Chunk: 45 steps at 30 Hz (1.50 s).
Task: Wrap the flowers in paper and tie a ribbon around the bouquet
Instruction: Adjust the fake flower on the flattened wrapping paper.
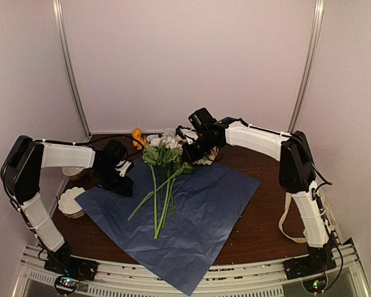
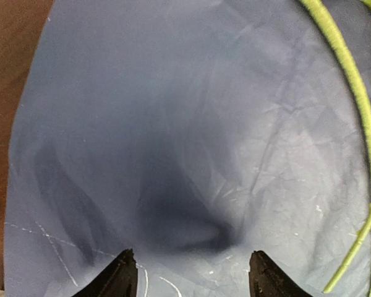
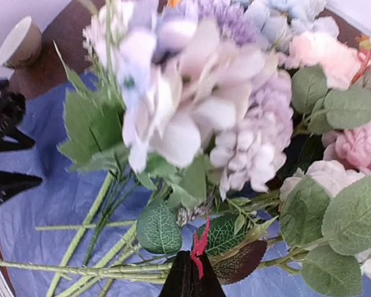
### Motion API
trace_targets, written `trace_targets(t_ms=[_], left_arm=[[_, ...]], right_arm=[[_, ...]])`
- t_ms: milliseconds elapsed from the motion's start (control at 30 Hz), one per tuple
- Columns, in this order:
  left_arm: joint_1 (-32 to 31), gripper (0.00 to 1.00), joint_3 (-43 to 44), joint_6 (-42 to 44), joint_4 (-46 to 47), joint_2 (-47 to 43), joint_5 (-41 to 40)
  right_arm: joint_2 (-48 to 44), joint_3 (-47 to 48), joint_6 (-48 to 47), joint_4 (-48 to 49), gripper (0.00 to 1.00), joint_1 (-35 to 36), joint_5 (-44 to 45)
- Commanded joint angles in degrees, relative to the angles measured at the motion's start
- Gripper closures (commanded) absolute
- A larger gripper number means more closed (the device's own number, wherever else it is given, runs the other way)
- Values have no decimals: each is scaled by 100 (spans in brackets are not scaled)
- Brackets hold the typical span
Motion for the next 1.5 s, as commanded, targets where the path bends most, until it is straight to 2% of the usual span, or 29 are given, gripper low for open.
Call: trace_targets(t_ms=[0,133,167,200,233,267,333,433,467,633,767,933,1167,1300,1467], left_arm=[[-36,36,8,75,61,-346,52],[-35,36,46,116,-1,-523,39],[-40,36,65,129,-29,-546,28],[-38,36,82,139,-56,-570,33],[-37,36,92,148,-65,-583,44],[-39,36,93,145,-71,-590,57],[-58,35,95,133,-71,-593,86],[-189,35,174,224,-65,-513,107],[-249,35,235,255,-61,-417,110],[-389,36,559,353,78,13,112],[-544,46,944,778,39,606,-110],[-888,57,1403,1388,-121,1223,-92],[-1217,60,1193,1871,-58,1028,-222],[-1334,60,1205,2162,-59,1012,-135],[-1423,60,1163,2436,-56,851,-65]], right_arm=[[-476,-702,-760,-338,100,43,-75],[-701,-1168,-903,-469,100,38,295],[-690,-1120,-870,-613,96,42,528],[-676,-1073,-799,-701,87,30,795],[-671,-1026,-639,-755,73,14,1025],[-675,-995,-428,-778,63,-15,1196],[-699,-1022,267,-696,54,-108,1285],[-710,-1385,1326,-59,34,-211,767],[-647,-1407,1531,41,32,-212,722],[46,-868,1831,-168,31,-222,498],[448,-425,1574,-320,37,-226,231],[534,-284,1493,68,39,-238,-127],[658,18,1744,582,40,-230,-569],[652,112,1857,754,40,-231,-495],[527,259,1741,422,39,-271,-194]])
